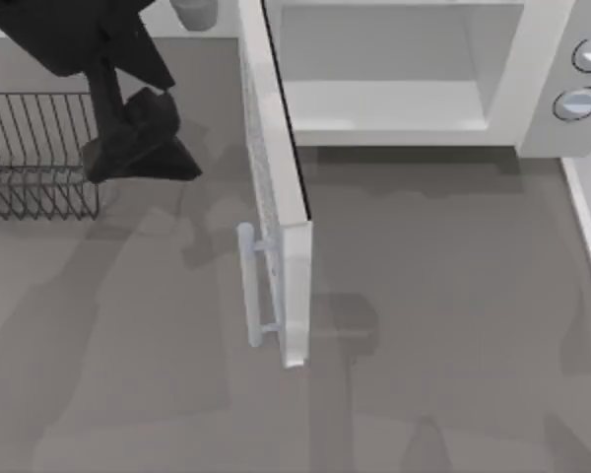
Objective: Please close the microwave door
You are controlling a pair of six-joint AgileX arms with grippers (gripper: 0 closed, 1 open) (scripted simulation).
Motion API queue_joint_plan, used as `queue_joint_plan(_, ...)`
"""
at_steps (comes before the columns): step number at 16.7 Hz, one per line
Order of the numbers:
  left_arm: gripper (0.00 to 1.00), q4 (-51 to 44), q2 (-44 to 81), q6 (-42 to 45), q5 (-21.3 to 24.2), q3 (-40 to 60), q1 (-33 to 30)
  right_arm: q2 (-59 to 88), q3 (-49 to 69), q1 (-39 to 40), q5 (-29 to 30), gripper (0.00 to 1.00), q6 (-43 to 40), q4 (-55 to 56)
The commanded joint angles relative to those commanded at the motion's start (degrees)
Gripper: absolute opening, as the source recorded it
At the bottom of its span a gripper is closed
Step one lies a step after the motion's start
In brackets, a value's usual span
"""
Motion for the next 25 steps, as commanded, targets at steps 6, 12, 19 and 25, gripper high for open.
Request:
queue_joint_plan(6, 1.0, -5.16, 7.03, 5.0, 3.01, 12.23, -0.9, 0.0, 0.0, 0.0, 0.0, 1.0, 0.0, 0.0)
queue_joint_plan(12, 1.0, -4.87, 6.82, 4.89, 2.92, 11.93, -0.69, 0.0, 0.0, 0.0, 0.0, 1.0, 0.0, 0.0)
queue_joint_plan(19, 1.0, 9.2, 6.45, 1.01, 1.85, -0.64, -4.7, 0.0, 0.0, 0.0, 0.0, 1.0, 0.0, 0.0)
queue_joint_plan(25, 1.0, 14.02, 6.37, -0.56, 1.35, -5.27, -6.24, 0.0, 0.0, 0.0, 0.0, 1.0, 0.0, 0.0)
